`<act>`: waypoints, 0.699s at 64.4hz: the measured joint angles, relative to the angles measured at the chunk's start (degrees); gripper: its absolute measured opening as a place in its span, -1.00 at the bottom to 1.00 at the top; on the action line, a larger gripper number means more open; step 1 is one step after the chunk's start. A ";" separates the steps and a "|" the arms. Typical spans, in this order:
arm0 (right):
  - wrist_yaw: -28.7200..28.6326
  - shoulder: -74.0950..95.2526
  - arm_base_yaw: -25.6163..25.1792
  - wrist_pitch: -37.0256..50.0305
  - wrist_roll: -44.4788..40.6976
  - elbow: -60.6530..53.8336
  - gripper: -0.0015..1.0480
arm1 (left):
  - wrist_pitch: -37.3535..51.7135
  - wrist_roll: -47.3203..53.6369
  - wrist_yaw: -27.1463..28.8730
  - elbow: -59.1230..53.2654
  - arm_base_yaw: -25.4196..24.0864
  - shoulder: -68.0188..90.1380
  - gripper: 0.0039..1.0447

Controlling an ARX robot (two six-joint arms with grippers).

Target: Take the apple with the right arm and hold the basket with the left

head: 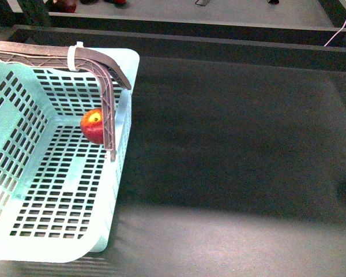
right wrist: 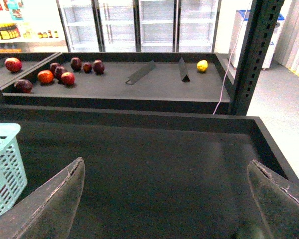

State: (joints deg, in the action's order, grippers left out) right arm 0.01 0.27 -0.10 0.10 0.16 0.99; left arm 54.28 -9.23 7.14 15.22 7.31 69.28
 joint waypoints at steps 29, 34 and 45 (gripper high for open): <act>0.00 0.00 0.00 0.00 0.00 0.00 0.83 | -4.55 8.35 -6.82 -11.96 -7.06 -16.20 -0.94; 0.00 0.00 0.00 0.00 0.00 0.00 0.83 | -7.45 8.41 -7.15 -13.33 -7.06 -19.39 -0.94; 0.02 0.00 0.00 0.00 0.00 0.00 0.83 | -14.29 8.44 -7.15 -14.12 -7.10 -27.76 -0.94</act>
State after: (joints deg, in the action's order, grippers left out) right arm 0.03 0.27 -0.10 0.10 0.16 0.99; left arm 39.99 -0.80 -0.01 1.10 0.21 41.52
